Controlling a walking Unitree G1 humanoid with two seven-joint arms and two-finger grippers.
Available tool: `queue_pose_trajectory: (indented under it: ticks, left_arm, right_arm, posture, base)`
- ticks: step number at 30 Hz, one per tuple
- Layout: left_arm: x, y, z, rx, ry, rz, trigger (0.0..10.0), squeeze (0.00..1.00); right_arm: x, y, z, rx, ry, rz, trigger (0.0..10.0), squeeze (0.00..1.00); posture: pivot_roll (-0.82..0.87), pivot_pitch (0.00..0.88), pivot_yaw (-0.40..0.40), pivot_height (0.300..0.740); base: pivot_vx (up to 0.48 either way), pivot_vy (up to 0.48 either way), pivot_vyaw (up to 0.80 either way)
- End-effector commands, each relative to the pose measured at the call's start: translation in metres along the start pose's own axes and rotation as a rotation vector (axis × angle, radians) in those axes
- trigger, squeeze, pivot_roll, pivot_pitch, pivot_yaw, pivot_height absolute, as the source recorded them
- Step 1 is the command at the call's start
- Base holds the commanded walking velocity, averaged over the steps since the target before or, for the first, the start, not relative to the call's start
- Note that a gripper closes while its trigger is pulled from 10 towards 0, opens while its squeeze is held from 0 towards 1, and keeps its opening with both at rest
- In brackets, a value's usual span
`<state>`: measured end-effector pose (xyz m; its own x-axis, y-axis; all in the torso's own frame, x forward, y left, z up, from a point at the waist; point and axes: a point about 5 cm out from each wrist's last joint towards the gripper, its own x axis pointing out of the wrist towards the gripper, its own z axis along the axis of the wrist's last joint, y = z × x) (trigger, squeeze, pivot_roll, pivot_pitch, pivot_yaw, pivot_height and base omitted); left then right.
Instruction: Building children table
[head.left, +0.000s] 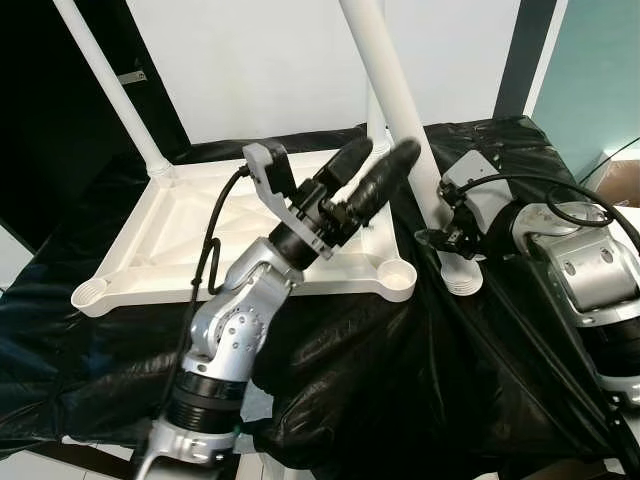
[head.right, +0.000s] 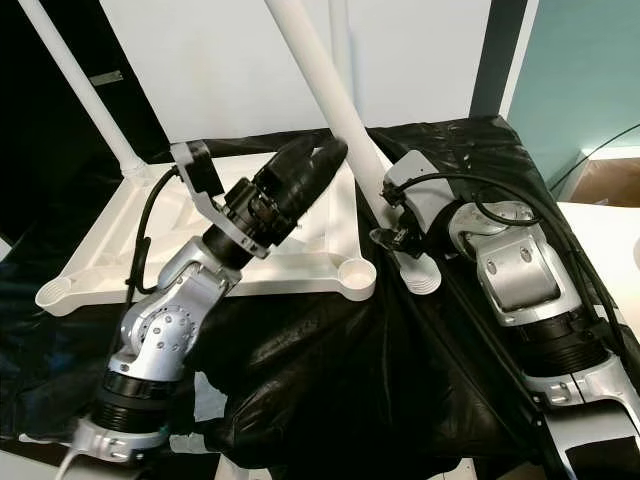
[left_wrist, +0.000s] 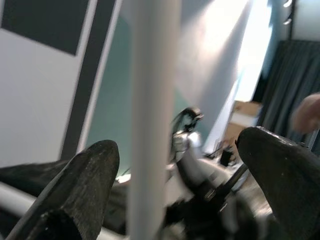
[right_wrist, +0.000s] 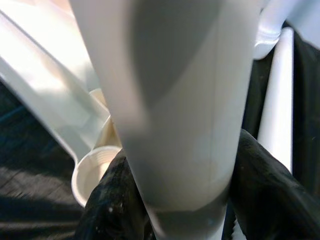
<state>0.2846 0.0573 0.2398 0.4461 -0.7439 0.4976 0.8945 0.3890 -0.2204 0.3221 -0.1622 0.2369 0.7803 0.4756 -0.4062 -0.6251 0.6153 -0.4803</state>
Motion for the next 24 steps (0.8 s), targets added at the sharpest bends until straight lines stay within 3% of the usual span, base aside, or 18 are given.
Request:
queue_pose_trajectory:
  ticks: [1, 2, 3, 5, 6, 7, 10, 14, 19, 24]
  left_arm:
    - [-0.011, -0.006, -0.020, 0.068, 0.157, -0.292, 10.0, 0.00]
    - [-0.017, 0.003, -0.034, 0.114, 0.260, -0.238, 10.0, 0.00]
    - [-0.022, 0.011, -0.046, 0.145, 0.351, -0.186, 10.0, 0.00]
    - [-0.022, 0.011, -0.046, 0.145, 0.351, -0.186, 10.0, 0.00]
    - [-0.028, 0.021, -0.059, 0.201, 0.446, -0.121, 10.0, 0.00]
    - [-0.028, 0.021, -0.059, 0.201, 0.446, -0.121, 10.0, 0.00]
    - [-0.047, 0.044, -0.092, 0.305, 0.708, 0.012, 10.0, 0.00]
    - [-0.056, 0.053, -0.101, 0.337, 0.797, 0.061, 10.0, 0.00]
    - [-0.061, 0.061, -0.105, 0.360, 0.836, 0.100, 10.0, 0.00]
    - [-0.065, 0.082, -0.110, 0.443, 0.885, 0.294, 10.0, 0.00]
  right_arm:
    - [-0.003, -0.004, 0.016, -0.043, -0.060, -0.037, 6.5, 0.00]
    - [-0.005, -0.005, 0.021, -0.056, -0.084, -0.059, 10.0, 0.00]
    - [-0.006, -0.006, 0.025, -0.066, -0.104, -0.072, 10.0, 0.00]
    - [-0.006, -0.006, 0.025, -0.066, -0.104, -0.072, 10.0, 0.00]
    - [-0.007, -0.006, 0.029, -0.085, -0.133, -0.086, 10.0, 0.00]
    - [-0.007, -0.006, 0.029, -0.085, -0.133, -0.086, 10.0, 0.00]
    - [-0.007, -0.002, 0.038, -0.112, -0.208, -0.093, 10.0, 0.00]
    - [-0.006, 0.003, 0.043, -0.118, -0.254, -0.085, 10.0, 0.00]
    - [-0.006, 0.007, 0.045, -0.126, -0.282, -0.066, 10.0, 0.00]
    - [0.000, 0.016, 0.047, -0.128, -0.312, -0.031, 10.0, 0.00]
  posture:
    - [-0.13, 0.000, 0.118, 0.740]
    - [-0.13, 0.000, 0.119, 0.740]
    - [-0.13, 0.000, 0.119, 0.740]
    - [-0.13, 0.000, 0.119, 0.740]
    - [-0.13, 0.000, 0.122, 0.740]
    - [-0.13, 0.000, 0.122, 0.740]
    - [-0.14, 0.000, 0.126, 0.740]
    - [-0.14, 0.000, 0.130, 0.740]
    - [-0.14, 0.000, 0.133, 0.740]
    - [-0.13, 0.000, 0.136, 0.740]
  base:
    - [0.000, 0.000, 0.00]
    - [0.000, 0.000, 0.00]
    - [0.000, 0.000, 0.00]
    - [0.000, 0.000, 0.00]
    - [0.000, 0.000, 0.00]
    - [0.000, 0.000, 0.00]
    - [0.000, 0.000, 0.00]
    - [0.000, 0.000, 0.00]
    - [0.000, 0.000, 0.00]
    - [0.000, 0.000, 0.00]
